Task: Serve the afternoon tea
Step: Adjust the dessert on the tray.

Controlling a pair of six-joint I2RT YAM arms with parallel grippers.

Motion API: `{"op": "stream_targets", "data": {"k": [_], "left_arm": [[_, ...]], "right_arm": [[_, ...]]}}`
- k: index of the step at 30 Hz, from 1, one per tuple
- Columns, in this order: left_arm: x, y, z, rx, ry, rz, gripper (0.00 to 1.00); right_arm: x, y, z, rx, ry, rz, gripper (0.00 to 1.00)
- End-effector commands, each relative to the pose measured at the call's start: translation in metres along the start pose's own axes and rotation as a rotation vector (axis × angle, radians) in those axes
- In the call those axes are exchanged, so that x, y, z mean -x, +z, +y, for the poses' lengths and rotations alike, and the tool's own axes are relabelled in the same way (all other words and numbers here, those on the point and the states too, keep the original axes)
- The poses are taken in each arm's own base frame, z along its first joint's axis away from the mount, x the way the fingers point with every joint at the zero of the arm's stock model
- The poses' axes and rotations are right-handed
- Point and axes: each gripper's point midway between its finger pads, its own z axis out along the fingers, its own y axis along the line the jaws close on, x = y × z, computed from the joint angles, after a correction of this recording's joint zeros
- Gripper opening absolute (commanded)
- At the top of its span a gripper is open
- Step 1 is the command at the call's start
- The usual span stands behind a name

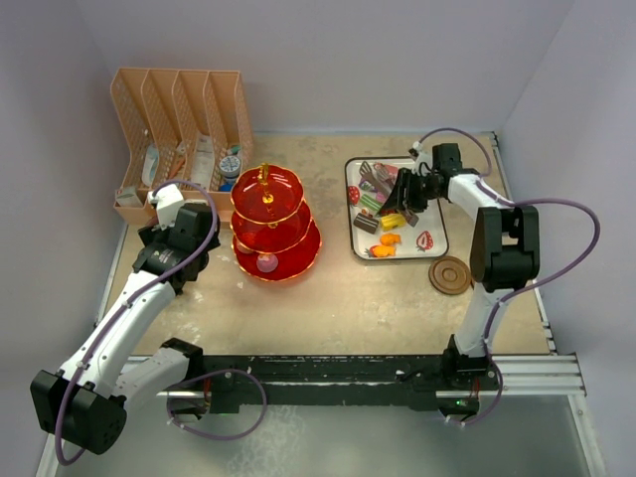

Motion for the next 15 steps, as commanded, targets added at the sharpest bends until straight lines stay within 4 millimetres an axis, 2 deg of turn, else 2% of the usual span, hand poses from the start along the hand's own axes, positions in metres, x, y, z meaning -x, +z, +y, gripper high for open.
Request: {"op": "stream_targets", "data": {"k": [1,7,15], "left_arm": [[0.011,-0.003,-0.004,-0.014,-0.022,-0.024,0.91],[0.010,-0.003,-0.005,-0.014,-0.016,-0.020,0.90],[0.011,-0.004,-0.005,-0.020,-0.020,-0.022,0.90]], "right_arm": [[0.026,-0.014,0.000,-0.032,-0.037,-0.065,0.48],[0.036,-0.034,0.012,-0.037,-0.090,-0.129,0.47],[0.034,-0.066,0.011,-0.149,-0.100,-0.201,0.46]]}}
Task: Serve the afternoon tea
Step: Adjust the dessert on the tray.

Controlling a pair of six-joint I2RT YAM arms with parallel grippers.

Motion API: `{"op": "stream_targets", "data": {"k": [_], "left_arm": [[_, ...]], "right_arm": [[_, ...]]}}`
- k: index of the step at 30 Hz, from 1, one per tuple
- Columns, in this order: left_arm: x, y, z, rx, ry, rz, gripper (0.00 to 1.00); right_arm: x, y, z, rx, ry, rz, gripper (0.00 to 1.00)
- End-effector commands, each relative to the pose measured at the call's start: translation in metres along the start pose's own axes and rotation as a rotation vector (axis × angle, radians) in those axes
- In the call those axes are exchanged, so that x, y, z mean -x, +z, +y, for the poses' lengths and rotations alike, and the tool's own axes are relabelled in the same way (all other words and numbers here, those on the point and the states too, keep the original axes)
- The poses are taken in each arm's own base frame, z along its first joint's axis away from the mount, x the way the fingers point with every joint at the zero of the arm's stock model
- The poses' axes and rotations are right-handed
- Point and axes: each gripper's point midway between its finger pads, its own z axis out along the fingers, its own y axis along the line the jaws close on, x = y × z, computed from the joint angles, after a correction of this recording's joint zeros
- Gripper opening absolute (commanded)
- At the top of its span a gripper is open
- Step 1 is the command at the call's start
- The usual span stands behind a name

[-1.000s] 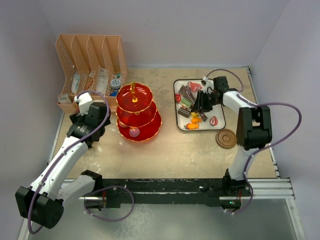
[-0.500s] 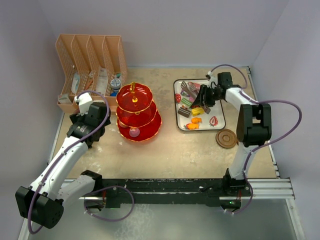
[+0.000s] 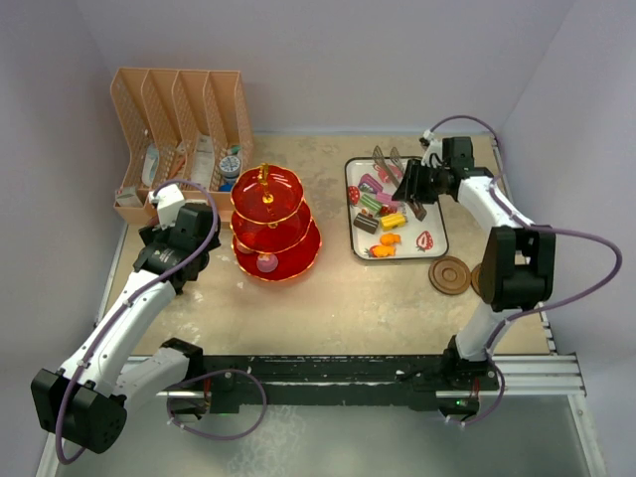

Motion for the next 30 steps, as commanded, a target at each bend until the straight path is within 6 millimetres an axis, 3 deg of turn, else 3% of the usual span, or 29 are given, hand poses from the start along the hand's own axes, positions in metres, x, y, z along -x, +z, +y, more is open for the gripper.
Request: {"op": "stream_targets", "data": {"k": [1,5,9,19,30], "left_arm": [[0.012,-0.005,-0.004,-0.020,-0.024,-0.028,0.90],[0.013,-0.005,-0.004,-0.025,-0.027,-0.029,0.90],[0.012,-0.005,-0.005,-0.029,-0.025,-0.026,0.90],[0.013,-0.006,-0.005,-0.032,-0.029,-0.029,0.90],[0.013,-0.006,-0.006,-0.038,-0.025,-0.027,0.90]], "right_arm": [[0.013,-0.030,0.002,-0.072,-0.041,-0.090,0.46],[0.001,-0.034,0.002,-0.127,-0.058,-0.072,0.45],[-0.010,-0.030,0.018,-0.143,-0.087,-0.046,0.45],[-0.021,-0.026,0.035,-0.313,-0.228,0.011,0.43],[-0.037,-0.023,0.042,-0.278,-0.242,0.057,0.40]]}}
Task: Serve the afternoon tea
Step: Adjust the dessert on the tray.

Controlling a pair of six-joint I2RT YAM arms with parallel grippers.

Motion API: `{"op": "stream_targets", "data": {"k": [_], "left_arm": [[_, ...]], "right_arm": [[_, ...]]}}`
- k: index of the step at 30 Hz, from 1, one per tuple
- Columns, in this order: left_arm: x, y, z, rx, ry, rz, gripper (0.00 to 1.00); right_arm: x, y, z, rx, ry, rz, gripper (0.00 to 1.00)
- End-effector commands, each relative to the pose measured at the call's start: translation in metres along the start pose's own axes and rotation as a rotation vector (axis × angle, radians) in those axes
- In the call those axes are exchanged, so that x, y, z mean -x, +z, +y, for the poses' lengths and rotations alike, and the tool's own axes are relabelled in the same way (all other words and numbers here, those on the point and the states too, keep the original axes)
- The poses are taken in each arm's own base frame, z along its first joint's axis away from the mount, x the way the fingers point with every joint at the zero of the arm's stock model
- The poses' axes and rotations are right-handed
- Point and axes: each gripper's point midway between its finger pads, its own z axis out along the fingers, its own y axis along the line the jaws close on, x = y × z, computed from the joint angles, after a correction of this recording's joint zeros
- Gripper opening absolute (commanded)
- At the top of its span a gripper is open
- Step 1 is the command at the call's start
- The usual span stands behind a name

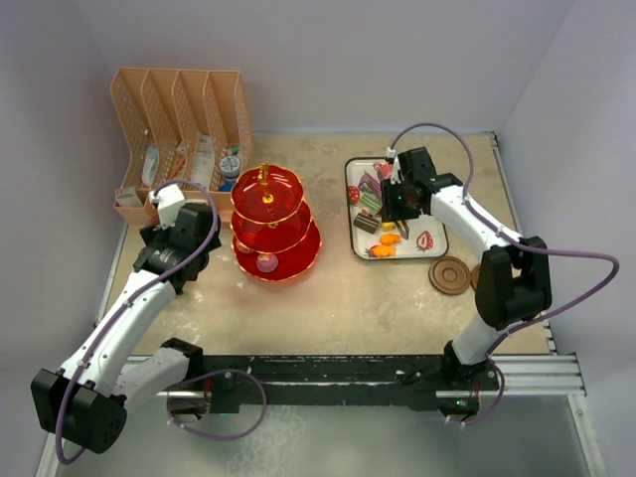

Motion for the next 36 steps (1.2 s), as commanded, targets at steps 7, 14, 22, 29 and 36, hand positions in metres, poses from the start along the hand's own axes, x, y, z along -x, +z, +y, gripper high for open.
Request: {"op": "stream_targets", "data": {"k": [7,14,22,29,36], "left_arm": [[0.015,-0.006,-0.003,-0.021,-0.031,-0.041,0.90],[0.015,-0.006,-0.003,-0.022,-0.030,-0.039,0.90],[0.015,-0.007,-0.002,-0.019,-0.030,-0.042,0.90],[0.014,-0.005,-0.003,-0.017,-0.026,-0.038,0.90],[0.013,-0.005,-0.004,-0.017,-0.020,-0.033,0.90]], "right_arm": [[0.021,0.000,0.008,0.029,0.000,-0.051,0.34],[0.028,0.010,0.015,0.066,0.012,-0.046,0.34],[0.038,0.028,0.008,0.035,0.056,-0.055,0.32],[0.049,0.036,-0.010,0.132,0.160,-0.076,0.31],[0.044,0.038,-0.020,0.165,0.186,-0.061,0.31]]}}
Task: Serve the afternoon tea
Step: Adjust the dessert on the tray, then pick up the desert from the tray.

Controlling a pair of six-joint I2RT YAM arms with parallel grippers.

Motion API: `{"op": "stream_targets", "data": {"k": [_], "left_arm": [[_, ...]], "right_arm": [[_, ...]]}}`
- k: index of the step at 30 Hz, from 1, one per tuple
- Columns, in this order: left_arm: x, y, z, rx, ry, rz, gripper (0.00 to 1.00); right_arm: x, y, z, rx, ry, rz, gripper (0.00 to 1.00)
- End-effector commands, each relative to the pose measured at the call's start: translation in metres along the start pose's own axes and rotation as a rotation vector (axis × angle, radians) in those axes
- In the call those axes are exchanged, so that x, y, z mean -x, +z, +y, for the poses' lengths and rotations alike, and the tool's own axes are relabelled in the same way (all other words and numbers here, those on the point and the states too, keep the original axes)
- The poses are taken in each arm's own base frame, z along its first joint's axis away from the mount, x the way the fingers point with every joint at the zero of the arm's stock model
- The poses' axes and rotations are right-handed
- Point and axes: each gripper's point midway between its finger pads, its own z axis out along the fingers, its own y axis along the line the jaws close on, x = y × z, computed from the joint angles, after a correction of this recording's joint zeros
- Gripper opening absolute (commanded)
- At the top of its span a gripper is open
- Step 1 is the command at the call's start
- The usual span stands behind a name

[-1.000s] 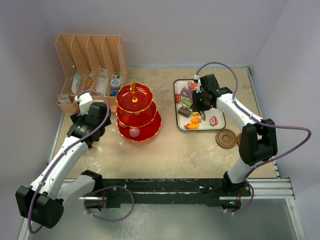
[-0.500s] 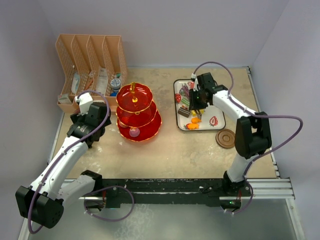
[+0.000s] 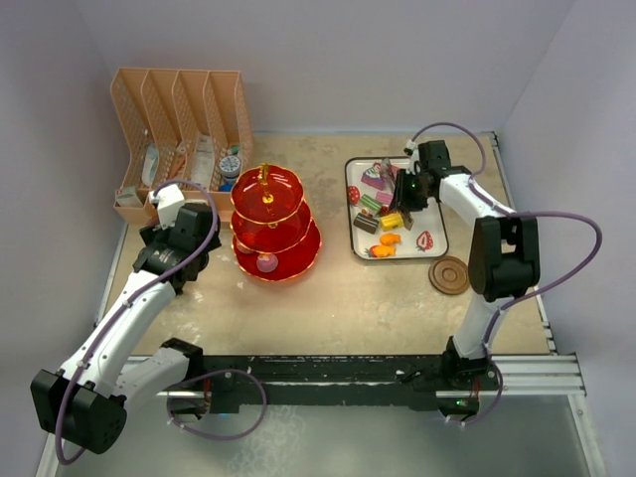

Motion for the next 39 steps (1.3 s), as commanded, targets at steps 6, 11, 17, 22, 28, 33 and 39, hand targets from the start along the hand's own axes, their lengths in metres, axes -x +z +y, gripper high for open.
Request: {"op": "stream_targets", "data": {"k": [6,11,17,22,28,33,39], "left_arm": [[0.014,-0.005,-0.003,-0.017,-0.021,-0.034,0.90],[0.015,-0.006,-0.003,-0.020,-0.027,-0.037,0.90],[0.015,-0.007,-0.002,-0.022,-0.033,-0.042,0.90],[0.015,-0.008,-0.005,-0.038,-0.030,-0.036,0.90],[0.015,-0.008,-0.005,-0.043,-0.033,-0.036,0.90],[0.014,-0.008,-0.006,-0.046,-0.032,-0.035,0.90],[0.014,-0.008,-0.005,-0.045,-0.033,-0.035,0.90]], "right_arm": [[0.031,-0.028,0.020,0.076,-0.032,-0.102,0.35],[0.034,-0.049,0.019,0.048,-0.066,-0.125,0.39],[0.024,-0.060,0.008,-0.005,-0.114,-0.110,0.41],[0.014,-0.057,0.012,0.023,-0.155,-0.075,0.42],[0.010,-0.047,0.008,-0.007,-0.221,-0.005,0.42],[0.012,-0.046,0.014,0.004,-0.272,0.008,0.43],[0.002,-0.039,0.011,-0.020,-0.299,0.039,0.43]]}}
